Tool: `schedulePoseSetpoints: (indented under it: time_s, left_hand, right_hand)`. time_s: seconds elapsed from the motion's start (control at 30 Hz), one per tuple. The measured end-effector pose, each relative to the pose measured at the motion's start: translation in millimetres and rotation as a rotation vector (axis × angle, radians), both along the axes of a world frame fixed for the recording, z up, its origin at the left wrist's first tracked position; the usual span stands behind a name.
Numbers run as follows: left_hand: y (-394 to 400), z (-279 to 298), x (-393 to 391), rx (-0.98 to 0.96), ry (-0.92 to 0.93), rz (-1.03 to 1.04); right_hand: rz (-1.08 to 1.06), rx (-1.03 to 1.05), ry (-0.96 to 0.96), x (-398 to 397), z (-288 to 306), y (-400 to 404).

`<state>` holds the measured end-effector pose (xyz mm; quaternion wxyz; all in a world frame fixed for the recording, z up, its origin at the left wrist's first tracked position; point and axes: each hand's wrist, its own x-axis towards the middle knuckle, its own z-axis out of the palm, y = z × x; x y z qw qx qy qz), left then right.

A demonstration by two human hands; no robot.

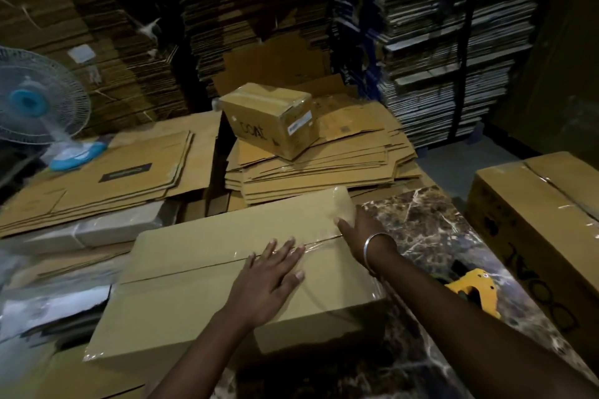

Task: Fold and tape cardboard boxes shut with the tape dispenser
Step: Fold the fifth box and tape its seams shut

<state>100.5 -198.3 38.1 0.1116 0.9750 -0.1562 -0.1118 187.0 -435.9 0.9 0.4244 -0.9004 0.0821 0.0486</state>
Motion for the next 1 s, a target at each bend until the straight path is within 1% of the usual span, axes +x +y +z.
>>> schedulePoseSetpoints:
  time_s: [0.1,0.17,0.23,0.3,0.33,0.43,0.6,0.73,0.93,1.0]
  left_hand:
    - [34.1,-2.2,-9.4,-0.007,-0.009,-0.007]
    - [54.3,-4.0,-13.6,-0.008,-0.02,0.007]
    - [65.2,-5.2,-15.7,-0.01,-0.018,0.016]
    - [68.0,-4.9,-16.5,-0.034,-0.024,0.004]
    - [67.6,-4.7,-16.4,-0.045,-0.034,-0.003]
    - [66.7,-6.3,-17.1,-0.051,-0.065,-0.013]
    - [66.1,-9.5,-17.3,-0.065,-0.066,0.004]
    - [67.5,-9.0,-17.5,-0.098,-0.071,0.003]
    - [68.6,-10.8,-17.1,-0.119,-0.076,0.007]
    - [69.2,-10.7,-16.7,-0.123,-0.066,0.015]
  right_hand:
    - [0.017,-0.078,-0.099,-6.9,11.5,0.4]
    - [0.045,-0.236,-0.205,-13.0,19.8,1.8]
    - [0.097,-0.403,-0.352,-21.8,26.4,4.5]
    - [0.158,-0.468,-0.458,-34.3,29.4,10.5]
    - [0.182,-0.49,-0.471,-41.1,29.4,13.6]
    - [0.217,-0.536,-0.433,-60.5,27.6,20.5]
    - [0.16,-0.544,-0.439,-80.4,22.3,23.3]
    - [0.076,-0.597,-0.386,-88.9,29.7,28.9]
    - [0.126,-0.673,-0.418,-87.5,30.8,34.3]
    - [0.105,-0.683,-0.411,-84.6,29.8,34.8]
